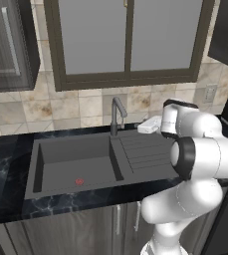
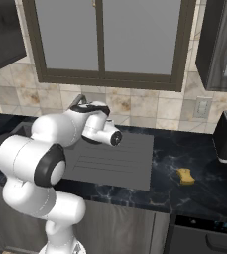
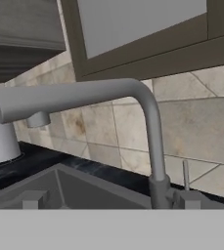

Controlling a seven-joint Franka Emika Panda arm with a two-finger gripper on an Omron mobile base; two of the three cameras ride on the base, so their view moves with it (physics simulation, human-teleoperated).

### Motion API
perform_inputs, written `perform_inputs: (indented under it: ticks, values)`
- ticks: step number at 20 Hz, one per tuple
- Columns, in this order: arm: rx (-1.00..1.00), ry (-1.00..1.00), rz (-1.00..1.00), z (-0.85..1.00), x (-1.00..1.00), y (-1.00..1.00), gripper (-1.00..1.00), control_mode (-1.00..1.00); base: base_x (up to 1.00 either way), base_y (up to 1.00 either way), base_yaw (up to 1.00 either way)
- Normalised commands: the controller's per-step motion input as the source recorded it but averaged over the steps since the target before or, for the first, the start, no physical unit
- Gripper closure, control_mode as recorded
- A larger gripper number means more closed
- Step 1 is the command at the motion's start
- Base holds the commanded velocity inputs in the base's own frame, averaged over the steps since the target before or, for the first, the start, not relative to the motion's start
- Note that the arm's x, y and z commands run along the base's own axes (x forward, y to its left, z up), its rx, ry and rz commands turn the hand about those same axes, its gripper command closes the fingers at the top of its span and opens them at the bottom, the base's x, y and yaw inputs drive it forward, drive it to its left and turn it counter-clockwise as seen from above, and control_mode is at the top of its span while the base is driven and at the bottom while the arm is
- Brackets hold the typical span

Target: Soak the sponge with water for a few seconds and then drop it inside the sink.

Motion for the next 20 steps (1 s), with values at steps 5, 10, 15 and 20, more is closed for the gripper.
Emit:
perform_inputs:
  ticks: [5, 10, 15, 20]
  values:
    - [0.0, -0.04, 0.0, 0.0, 0.07, 0.0, -1.0, -1.0, 0.0, 0.0, 0.0]
    - [0.0, -0.05, 0.0, 0.0, 0.04, 0.03, -1.0, -1.0, 0.0, 0.0, 0.0]
    - [-0.01, -0.04, 0.0, 0.0, 0.0, 0.07, -1.0, -1.0, 0.0, 0.0, 0.0]
    - [0.0, -0.01, 0.0, 0.0, 0.0, 0.1, -1.0, -1.0, 0.0, 0.0, 0.0]
